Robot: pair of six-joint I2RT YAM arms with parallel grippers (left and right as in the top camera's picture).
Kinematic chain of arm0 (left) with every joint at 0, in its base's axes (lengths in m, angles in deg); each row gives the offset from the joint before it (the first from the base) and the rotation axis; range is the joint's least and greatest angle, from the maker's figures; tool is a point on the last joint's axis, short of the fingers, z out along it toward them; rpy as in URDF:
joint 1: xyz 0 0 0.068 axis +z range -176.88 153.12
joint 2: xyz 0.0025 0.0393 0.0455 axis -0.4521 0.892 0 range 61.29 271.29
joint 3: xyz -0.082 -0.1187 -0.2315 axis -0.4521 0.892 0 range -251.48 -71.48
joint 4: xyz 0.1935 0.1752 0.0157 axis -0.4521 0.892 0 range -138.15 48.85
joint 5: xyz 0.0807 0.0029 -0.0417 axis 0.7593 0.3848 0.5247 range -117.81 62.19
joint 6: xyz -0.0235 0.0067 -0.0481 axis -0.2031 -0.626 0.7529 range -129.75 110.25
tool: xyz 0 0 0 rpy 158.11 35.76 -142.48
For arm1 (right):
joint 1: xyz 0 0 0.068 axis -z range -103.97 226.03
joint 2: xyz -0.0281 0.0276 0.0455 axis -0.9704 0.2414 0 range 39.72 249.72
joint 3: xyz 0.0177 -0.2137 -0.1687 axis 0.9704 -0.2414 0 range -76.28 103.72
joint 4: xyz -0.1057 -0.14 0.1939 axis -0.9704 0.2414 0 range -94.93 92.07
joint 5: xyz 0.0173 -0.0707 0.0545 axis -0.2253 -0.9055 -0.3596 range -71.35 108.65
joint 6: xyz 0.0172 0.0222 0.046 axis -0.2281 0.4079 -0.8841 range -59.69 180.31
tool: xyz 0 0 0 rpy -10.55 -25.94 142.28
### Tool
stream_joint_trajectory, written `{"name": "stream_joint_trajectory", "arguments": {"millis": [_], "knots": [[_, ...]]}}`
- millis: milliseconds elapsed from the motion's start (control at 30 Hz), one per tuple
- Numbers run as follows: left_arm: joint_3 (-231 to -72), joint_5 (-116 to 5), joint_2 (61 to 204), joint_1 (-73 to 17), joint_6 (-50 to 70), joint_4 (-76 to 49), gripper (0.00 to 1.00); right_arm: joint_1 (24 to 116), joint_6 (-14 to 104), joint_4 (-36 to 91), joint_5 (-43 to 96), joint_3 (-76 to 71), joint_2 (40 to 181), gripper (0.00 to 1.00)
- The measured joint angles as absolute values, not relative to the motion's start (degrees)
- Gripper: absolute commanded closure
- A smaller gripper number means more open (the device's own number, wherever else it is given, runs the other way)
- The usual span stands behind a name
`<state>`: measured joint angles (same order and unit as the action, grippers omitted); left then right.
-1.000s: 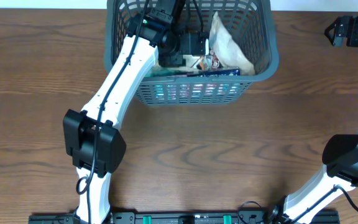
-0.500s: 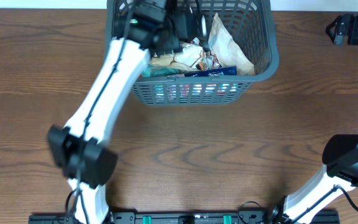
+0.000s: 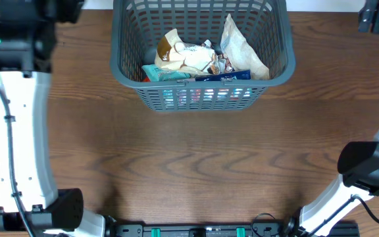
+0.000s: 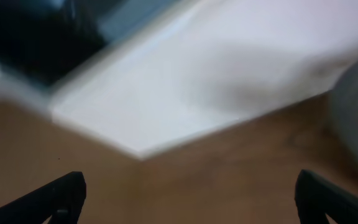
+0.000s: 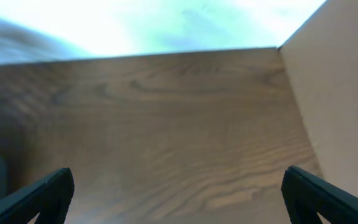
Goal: Pack container
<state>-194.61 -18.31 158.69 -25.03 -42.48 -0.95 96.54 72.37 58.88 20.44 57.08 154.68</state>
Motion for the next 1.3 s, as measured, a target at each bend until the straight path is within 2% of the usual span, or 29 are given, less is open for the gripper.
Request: {"name": "stream_joint_trajectory", "arguments": {"millis": [67,333,500,633,900,1100,1300], "knots": [[-194.35,-18.36,158.91,-22.47,-37.19,2.35,0.04,95.82,72.32,60.76,20.11,57.08,154.68,0.01],[-187.31,-18.47,158.91,-19.96,-25.3,6.17,0.04,95.01,69.2,62.14,19.65,53.58,154.68,0.01],[-177.32,-19.93,158.89,-19.96,-21.94,3.74,0.04,95.19,68.17,62.82,19.6,47.02,154.68,0.01],[-167.21,-21.98,157.38,-20.0,-20.21,-0.65,0.04,95.32,67.38,63.98,19.36,42.58,154.68,0.07],[-145.09,-24.76,142.96,-20.9,-18.29,-9.33,0.04,95.34,66.44,59.78,19.21,34.72,153.28,0.05],[-132.1,-25.07,133.43,-23.72,-16.82,-14.07,0.03,95.34,66.12,50.75,19.1,22.45,142.37,0.03],[-126.51,-25.5,127.28,-25.82,-16.12,-14.7,0.03,95.34,66.57,41.92,22.62,5.38,125.89,0.02]]}}
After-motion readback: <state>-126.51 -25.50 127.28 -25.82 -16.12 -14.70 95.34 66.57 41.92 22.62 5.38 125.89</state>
